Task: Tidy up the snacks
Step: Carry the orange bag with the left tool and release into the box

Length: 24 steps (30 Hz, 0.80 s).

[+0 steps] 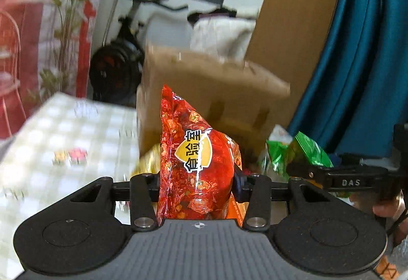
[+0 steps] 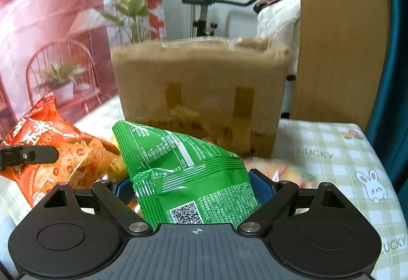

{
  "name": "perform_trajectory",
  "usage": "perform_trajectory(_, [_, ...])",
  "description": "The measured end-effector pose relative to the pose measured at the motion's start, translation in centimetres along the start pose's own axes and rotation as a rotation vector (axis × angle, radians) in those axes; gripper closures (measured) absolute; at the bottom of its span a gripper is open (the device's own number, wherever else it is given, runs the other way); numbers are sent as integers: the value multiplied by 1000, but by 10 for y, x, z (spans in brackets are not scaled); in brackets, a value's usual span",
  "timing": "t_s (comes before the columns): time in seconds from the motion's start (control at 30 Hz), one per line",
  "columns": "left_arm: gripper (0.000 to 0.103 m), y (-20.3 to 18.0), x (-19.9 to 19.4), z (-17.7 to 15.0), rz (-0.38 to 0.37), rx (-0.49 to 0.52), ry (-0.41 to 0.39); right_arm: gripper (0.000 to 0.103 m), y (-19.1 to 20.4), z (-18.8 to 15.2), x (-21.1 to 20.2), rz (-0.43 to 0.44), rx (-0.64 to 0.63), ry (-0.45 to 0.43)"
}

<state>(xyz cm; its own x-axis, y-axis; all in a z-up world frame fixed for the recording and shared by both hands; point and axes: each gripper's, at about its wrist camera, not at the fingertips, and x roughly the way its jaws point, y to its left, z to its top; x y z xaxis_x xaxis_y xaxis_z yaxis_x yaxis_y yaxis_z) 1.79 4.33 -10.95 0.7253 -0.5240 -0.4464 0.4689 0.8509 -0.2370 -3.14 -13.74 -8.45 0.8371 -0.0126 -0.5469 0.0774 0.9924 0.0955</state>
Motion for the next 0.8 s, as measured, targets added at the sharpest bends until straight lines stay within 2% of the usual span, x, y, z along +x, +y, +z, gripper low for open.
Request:
perform_trajectory(0.2, [55,-11,14,42,66,44,-88,16,-17,48,-6,54,55,-90])
perform_trajectory(0.4, [55,-22,37,101,97,98,-180,16,-37,115,0,21,48,-233])
perform_trajectory(0.5, [55,-25,52,129,102,110,-214,16,-48,146,13,23,61,-276])
perform_trajectory(0.63, [55,-32,82,160,124,141,-220,16,-56,176,45,19,63,-285])
perform_trajectory(0.8, [55,-33,122,180,152,156,-171,16,-71,194,98,37,137,-225])
